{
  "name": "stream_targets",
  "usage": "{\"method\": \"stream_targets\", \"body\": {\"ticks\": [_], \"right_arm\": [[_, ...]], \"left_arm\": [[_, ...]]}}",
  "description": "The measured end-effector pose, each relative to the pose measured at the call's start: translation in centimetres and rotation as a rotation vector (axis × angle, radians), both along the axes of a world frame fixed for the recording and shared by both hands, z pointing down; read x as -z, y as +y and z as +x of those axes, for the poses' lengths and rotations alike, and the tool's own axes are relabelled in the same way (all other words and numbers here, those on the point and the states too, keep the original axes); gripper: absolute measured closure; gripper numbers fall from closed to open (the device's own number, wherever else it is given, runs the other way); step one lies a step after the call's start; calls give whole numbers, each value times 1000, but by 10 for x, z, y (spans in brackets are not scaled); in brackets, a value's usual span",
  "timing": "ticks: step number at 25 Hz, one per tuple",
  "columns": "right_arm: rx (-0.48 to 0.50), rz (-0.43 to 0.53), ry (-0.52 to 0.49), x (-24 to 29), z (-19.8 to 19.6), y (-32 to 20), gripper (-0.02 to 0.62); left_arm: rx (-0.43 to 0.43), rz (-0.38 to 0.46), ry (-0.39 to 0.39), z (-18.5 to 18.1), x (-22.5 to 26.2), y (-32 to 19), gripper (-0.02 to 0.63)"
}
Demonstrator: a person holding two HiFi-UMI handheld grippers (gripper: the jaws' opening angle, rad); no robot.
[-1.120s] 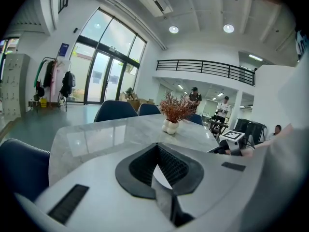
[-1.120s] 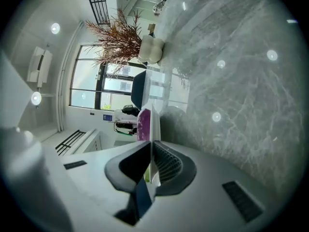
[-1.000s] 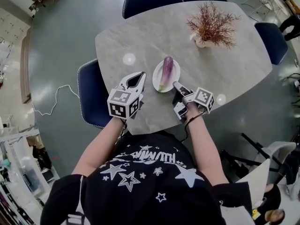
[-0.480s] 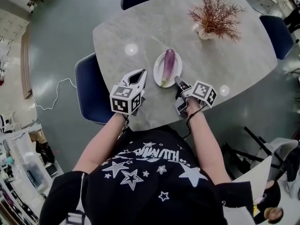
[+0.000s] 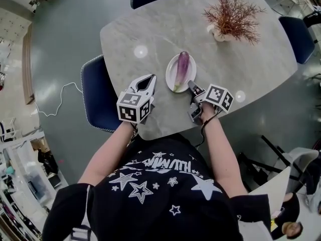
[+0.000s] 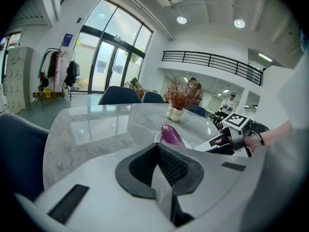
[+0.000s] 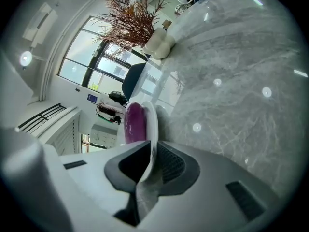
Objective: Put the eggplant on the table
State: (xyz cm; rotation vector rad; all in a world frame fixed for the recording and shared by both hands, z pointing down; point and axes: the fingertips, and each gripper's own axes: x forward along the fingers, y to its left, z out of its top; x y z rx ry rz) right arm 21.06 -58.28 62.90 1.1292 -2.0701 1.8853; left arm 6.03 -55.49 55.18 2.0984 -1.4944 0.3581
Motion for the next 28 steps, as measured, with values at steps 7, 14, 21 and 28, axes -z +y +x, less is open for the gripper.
{"method": "stream_targets", "body": {"ticks": [7, 14, 21, 28], "right_arm": [[-10, 16, 22, 4, 4, 7, 515], [-37, 65, 65, 14, 15, 36, 517], [-43, 144, 65, 35, 9, 75, 517], [-97, 214, 21, 52, -27, 130, 518]], "left_arm": [[-11, -1, 8, -4, 1, 13, 598], [-43, 14, 22, -14, 9, 38, 598], [-64, 51, 79, -30, 21, 73, 598], [-103, 92, 117, -55, 33, 125, 598]]}}
